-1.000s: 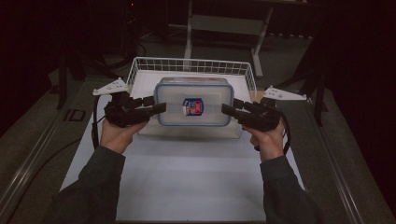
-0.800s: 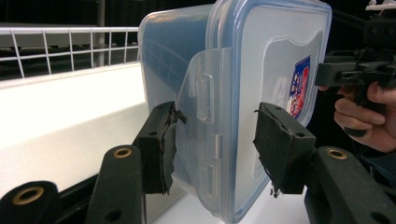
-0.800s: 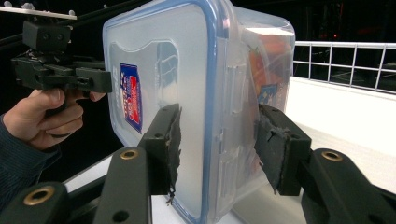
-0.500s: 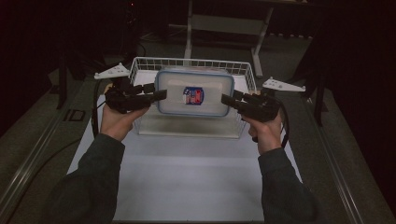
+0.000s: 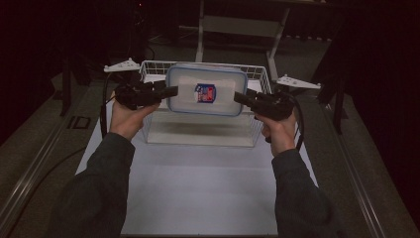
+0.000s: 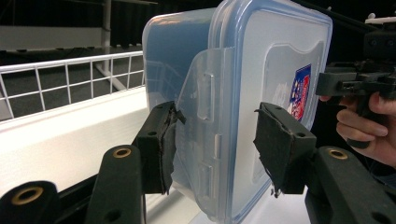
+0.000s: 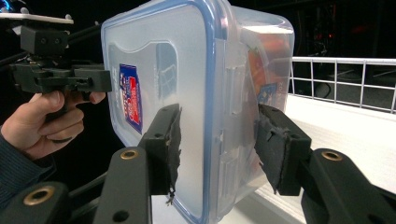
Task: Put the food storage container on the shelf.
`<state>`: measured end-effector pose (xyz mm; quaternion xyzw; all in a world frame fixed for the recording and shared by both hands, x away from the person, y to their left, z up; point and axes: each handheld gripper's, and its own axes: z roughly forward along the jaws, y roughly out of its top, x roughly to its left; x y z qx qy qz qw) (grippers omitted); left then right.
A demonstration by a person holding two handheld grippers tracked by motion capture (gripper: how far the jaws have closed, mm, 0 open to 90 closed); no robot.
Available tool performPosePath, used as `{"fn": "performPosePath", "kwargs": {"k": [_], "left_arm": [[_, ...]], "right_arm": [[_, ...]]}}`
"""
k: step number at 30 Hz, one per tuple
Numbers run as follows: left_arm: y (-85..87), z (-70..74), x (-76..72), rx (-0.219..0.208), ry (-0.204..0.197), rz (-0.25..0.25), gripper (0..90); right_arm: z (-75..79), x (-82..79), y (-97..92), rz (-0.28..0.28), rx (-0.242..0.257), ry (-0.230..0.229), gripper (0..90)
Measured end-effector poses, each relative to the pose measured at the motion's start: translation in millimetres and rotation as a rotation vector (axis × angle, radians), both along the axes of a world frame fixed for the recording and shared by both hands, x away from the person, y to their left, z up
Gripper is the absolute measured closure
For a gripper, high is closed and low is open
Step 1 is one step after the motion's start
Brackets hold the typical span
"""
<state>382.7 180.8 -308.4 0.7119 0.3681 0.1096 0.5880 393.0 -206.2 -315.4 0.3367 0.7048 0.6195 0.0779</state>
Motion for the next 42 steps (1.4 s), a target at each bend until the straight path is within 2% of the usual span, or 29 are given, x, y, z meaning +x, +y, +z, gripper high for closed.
{"fn": "performPosePath", "kwargs": {"k": [6,11,15,19,23,31,36,39,41,42], "left_arm": [[4.3,-10.0,13.6,-0.012,0.036,0.018,48.8],[4.2,-16.7,19.4,-0.015,0.056,0.033,48.6],[4.5,-17.3,21.1,-0.023,0.06,0.038,48.6],[3.8,-17.2,23.1,-0.049,0.085,0.06,48.5],[2.8,-17.7,23.9,-0.06,0.089,0.078,48.4],[2.3,-18.4,25.6,-0.079,0.101,0.104,48.4],[2.0,-18.8,28.7,-0.115,0.123,0.126,48.5],[-0.8,-18.4,28.0,-0.106,0.115,0.139,49.0],[-4.1,-18.7,28.0,-0.094,0.111,0.164,49.2],[-4.8,-19.0,28.6,-0.107,0.115,0.171,49.0]], "right_arm": [[-6.7,14.9,6.3,-0.007,-0.01,0.043,51.7],[-15.1,23.2,8.2,-0.013,-0.011,0.079,51.5],[-16.3,25.4,8.5,-0.017,-0.001,0.083,51.5],[-15.3,29.6,8.2,-0.024,0.02,0.115,51.5],[-14.9,34.3,8.0,-0.035,0.039,0.145,51.4],[-12.3,39.3,10.3,-0.059,0.038,0.171,51.0],[-13.2,40.0,11.5,-0.08,0.045,0.168,50.3],[-11.8,40.8,13.0,-0.116,0.031,0.163,52.2],[-11.4,41.4,16.4,-0.148,-0.034,0.153,57.3],[-12.3,42.2,18.9,-0.159,-0.063,0.155,55.0]]}}
